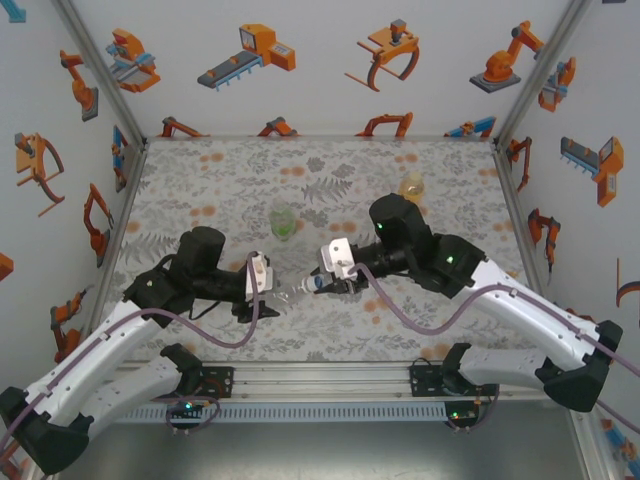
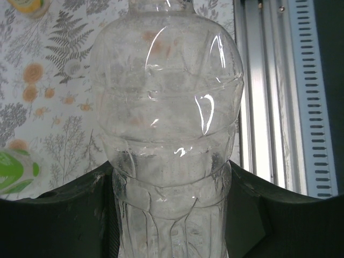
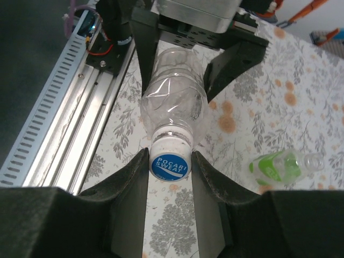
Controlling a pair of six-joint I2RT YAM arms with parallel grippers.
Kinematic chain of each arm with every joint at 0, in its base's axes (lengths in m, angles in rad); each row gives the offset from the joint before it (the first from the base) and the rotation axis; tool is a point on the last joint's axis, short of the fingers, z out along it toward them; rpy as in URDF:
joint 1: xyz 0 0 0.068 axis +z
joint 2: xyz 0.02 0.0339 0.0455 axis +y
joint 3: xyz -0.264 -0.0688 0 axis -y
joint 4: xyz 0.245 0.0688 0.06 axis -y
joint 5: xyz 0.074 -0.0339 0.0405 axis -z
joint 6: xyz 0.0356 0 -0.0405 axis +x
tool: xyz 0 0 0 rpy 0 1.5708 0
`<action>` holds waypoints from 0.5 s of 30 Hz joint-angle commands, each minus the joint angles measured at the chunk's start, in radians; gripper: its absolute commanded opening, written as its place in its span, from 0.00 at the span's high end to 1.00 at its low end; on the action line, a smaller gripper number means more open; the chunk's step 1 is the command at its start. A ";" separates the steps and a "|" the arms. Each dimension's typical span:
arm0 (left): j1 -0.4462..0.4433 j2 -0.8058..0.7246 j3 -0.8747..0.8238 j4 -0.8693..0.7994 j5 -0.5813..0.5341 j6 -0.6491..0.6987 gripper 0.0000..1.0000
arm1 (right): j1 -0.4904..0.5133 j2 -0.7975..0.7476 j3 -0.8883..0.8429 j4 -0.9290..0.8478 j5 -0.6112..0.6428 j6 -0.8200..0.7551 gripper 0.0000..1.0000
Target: Screw on the bottle caps
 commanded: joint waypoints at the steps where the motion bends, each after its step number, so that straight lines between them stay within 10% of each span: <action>1: -0.004 -0.031 0.020 0.084 -0.046 -0.022 1.00 | 0.010 0.018 -0.039 0.106 0.054 0.244 0.95; 15: -0.003 -0.194 -0.064 0.212 -0.134 -0.033 1.00 | 0.010 0.018 -0.171 0.472 0.325 1.341 0.86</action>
